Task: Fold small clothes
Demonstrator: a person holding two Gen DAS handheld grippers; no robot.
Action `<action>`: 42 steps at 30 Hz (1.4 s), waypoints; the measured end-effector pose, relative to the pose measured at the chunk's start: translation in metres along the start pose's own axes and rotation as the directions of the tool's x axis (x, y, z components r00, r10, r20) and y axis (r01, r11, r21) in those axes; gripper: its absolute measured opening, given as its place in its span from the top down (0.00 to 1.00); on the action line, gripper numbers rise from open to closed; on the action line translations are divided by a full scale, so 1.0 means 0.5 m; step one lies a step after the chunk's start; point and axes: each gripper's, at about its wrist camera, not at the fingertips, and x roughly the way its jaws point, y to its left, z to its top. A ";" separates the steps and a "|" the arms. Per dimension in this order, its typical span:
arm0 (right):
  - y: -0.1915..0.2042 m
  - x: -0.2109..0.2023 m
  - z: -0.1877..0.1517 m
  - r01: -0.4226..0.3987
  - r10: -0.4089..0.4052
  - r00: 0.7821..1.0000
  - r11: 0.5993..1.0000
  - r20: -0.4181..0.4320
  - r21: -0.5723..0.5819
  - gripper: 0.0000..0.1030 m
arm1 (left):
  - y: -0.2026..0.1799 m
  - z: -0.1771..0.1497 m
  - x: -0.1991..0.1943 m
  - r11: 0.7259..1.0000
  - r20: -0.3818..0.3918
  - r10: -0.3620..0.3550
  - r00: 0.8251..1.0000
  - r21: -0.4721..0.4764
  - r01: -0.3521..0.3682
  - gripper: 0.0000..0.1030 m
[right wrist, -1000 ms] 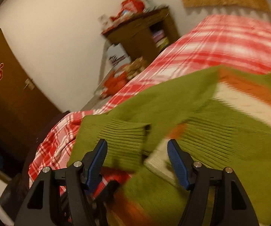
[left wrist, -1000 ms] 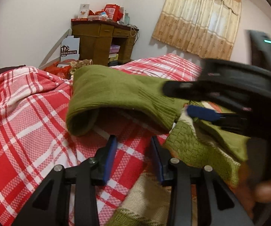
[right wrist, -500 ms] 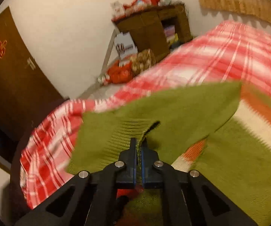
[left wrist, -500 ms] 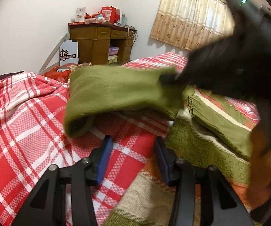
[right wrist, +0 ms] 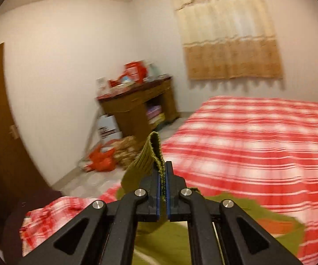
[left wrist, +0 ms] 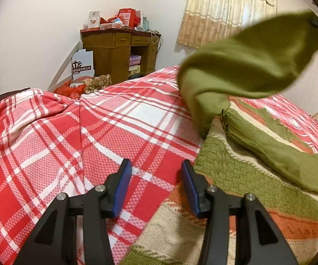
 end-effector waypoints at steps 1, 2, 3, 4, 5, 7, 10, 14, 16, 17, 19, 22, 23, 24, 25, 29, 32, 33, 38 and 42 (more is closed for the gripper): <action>-0.025 -0.010 -0.002 0.020 -0.020 1.000 1.000 -0.002 0.018 0.97 | -0.001 0.001 0.002 1.000 0.000 0.002 1.000 0.002 -0.002 0.52; -0.047 -0.019 -0.006 0.039 -0.039 0.999 0.999 -0.007 0.034 0.97 | 0.005 0.001 0.002 1.000 -0.001 0.004 1.000 0.004 -0.004 0.52; -0.078 -0.030 -0.015 0.074 -0.073 0.997 0.996 -0.015 0.050 0.97 | 0.004 0.002 0.003 1.000 -0.001 0.007 1.000 0.006 -0.007 0.52; -0.100 -0.036 -0.025 0.102 -0.101 0.995 0.993 -0.023 0.056 0.97 | 0.005 0.003 0.005 1.000 -0.001 0.010 1.000 0.009 -0.010 0.52; -0.121 -0.042 -0.034 0.128 -0.126 0.992 0.990 -0.031 0.064 0.97 | 0.004 0.003 0.005 1.000 -0.002 0.013 1.000 0.011 -0.013 0.52; -0.178 -0.053 -0.062 0.179 -0.173 0.983 0.979 -0.063 0.102 0.97 | 0.001 0.004 0.007 1.000 -0.002 0.017 1.000 0.013 -0.017 0.52; -0.257 -0.063 -0.119 0.234 -0.215 0.969 0.957 -0.123 0.170 0.97 | -0.002 0.003 0.009 1.000 -0.003 0.024 1.000 0.019 -0.024 0.52; -0.335 -0.061 -0.209 0.298 -0.254 0.945 0.927 -0.206 0.227 0.97 | -0.004 0.003 0.012 0.999 -0.003 0.033 0.999 0.025 -0.033 0.52; -0.365 -0.053 -0.257 0.317 -0.254 0.934 0.913 -0.250 0.257 0.97 | -0.002 0.004 0.013 0.999 -0.003 0.034 0.999 0.026 -0.034 0.52; -0.380 -0.045 -0.284 0.318 -0.242 0.930 0.907 -0.276 0.277 0.97 | -0.002 0.004 0.013 0.999 -0.004 0.036 0.999 0.026 -0.035 0.52; -0.401 -0.027 -0.324 0.324 -0.226 0.921 0.897 -0.316 0.302 0.97 | -0.005 0.002 0.014 0.999 -0.004 0.042 0.999 0.031 -0.041 0.52; -0.422 -0.008 -0.379 0.338 -0.211 0.907 0.881 -0.366 0.331 0.96 | -0.002 0.005 0.018 0.998 -0.005 0.046 0.999 0.036 -0.046 0.52; -0.428 -0.014 -0.384 0.320 -0.198 0.919 0.879 -0.340 0.353 0.96 | -0.002 0.004 0.018 0.998 -0.004 0.046 0.999 0.035 -0.045 0.52; -0.437 -0.027 -0.386 0.315 -0.193 0.926 0.868 -0.325 0.383 0.96 | -0.002 0.004 0.018 0.998 -0.005 0.045 0.999 0.035 -0.045 0.52; -0.444 -0.037 -0.386 0.325 -0.200 0.925 0.855 -0.322 0.404 0.96 | -0.002 0.004 0.018 0.998 -0.005 0.045 0.999 0.035 -0.045 0.52; -0.444 -0.118 -0.369 0.453 -0.374 0.890 0.792 -0.261 0.409 0.95 | -0.002 0.004 0.018 0.998 -0.004 0.046 0.999 0.035 -0.046 0.51; -0.401 -0.146 -0.352 0.415 -0.354 0.907 0.838 -0.227 0.353 0.95 | -0.004 0.004 0.019 0.998 -0.004 0.051 0.999 0.041 -0.051 0.51; -0.383 -0.144 -0.349 0.399 -0.337 0.913 0.858 -0.232 0.324 0.95 | -0.005 0.003 0.018 0.998 -0.004 0.053 0.999 0.042 -0.053 0.51; -0.285 -0.070 -0.355 0.325 -0.276 0.914 0.937 -0.296 0.130 0.95 | -0.008 0.002 0.018 0.997 -0.005 0.062 0.998 0.048 -0.061 0.50; -0.305 -0.005 -0.402 0.348 -0.279 0.891 0.926 -0.359 0.146 0.95 | -0.008 0.003 0.019 0.997 -0.006 0.061 0.998 0.048 -0.061 0.50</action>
